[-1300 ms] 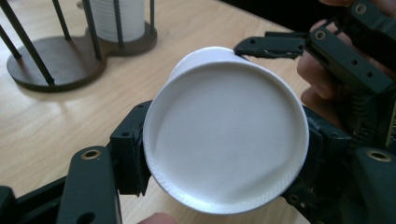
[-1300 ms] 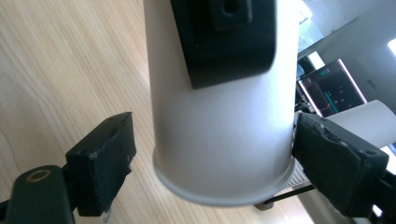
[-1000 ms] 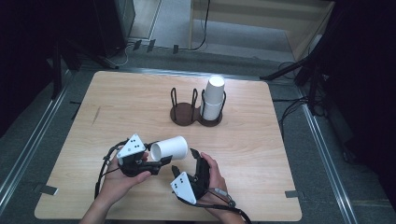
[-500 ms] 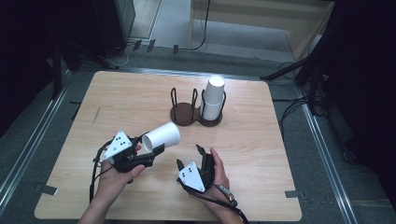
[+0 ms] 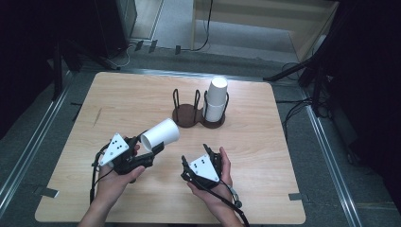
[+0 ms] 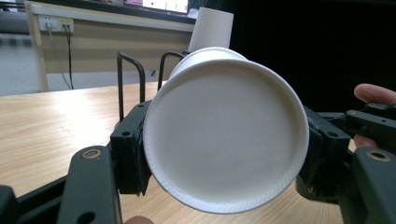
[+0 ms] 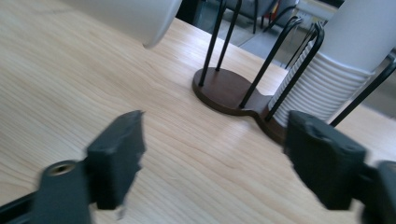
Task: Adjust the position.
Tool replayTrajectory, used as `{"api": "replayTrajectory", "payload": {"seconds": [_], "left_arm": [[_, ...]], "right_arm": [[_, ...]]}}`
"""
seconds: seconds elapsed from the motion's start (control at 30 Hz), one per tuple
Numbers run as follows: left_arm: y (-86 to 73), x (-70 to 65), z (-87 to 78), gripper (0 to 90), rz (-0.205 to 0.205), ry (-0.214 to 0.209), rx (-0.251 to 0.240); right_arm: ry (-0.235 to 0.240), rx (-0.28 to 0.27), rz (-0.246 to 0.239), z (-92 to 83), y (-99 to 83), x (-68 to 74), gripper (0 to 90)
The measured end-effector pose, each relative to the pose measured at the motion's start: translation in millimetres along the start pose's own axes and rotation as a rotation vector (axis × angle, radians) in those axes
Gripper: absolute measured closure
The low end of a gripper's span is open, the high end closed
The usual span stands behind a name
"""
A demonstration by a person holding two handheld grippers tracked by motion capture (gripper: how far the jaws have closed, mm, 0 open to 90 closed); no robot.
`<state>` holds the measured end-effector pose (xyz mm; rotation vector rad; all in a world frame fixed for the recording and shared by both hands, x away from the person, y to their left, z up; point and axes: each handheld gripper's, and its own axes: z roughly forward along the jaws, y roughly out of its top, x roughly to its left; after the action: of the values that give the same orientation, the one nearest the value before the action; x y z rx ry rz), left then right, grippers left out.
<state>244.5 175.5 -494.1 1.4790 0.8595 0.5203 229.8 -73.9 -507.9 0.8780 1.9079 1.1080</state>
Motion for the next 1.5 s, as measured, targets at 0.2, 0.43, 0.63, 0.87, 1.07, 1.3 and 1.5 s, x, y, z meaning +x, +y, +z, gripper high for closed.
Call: {"api": "replayTrajectory", "payload": {"seconds": [0.2,0.43,0.63,0.87,1.07,1.3,1.5], "left_arm": [[-0.1,1.4,-4.0,32.2,-0.003,-0.020,-0.010],[0.4,5.0,-6.5,32.2,-0.013,-0.020,-0.050],[0.3,6.1,-6.6,32.3,-0.006,-0.013,-0.060],[0.7,5.3,-6.6,32.2,-0.012,-0.021,-0.073],[-0.2,2.2,-4.7,32.2,-0.009,-0.031,-0.077],[-2.7,-8.2,1.3,32.3,0.004,-0.057,-0.069],[-3.2,-12.6,3.5,32.6,0.015,-0.056,-0.067]], "right_arm": [[-0.004,0.034,0.080,-1.8,10.2,2.2,8.0],[0.027,0.030,0.281,-1.5,27.9,3.3,0.0],[0.074,0.018,0.416,0.5,36.4,11.5,0.0],[0.082,-0.031,0.518,-4.5,45.9,12.0,0.0],[0.129,-0.049,0.639,-6.5,51.9,8.5,0.0],[0.142,-0.066,0.815,-5.8,56.9,6.9,0.0],[0.150,-0.084,0.932,-6.4,58.5,8.0,0.0]]}}
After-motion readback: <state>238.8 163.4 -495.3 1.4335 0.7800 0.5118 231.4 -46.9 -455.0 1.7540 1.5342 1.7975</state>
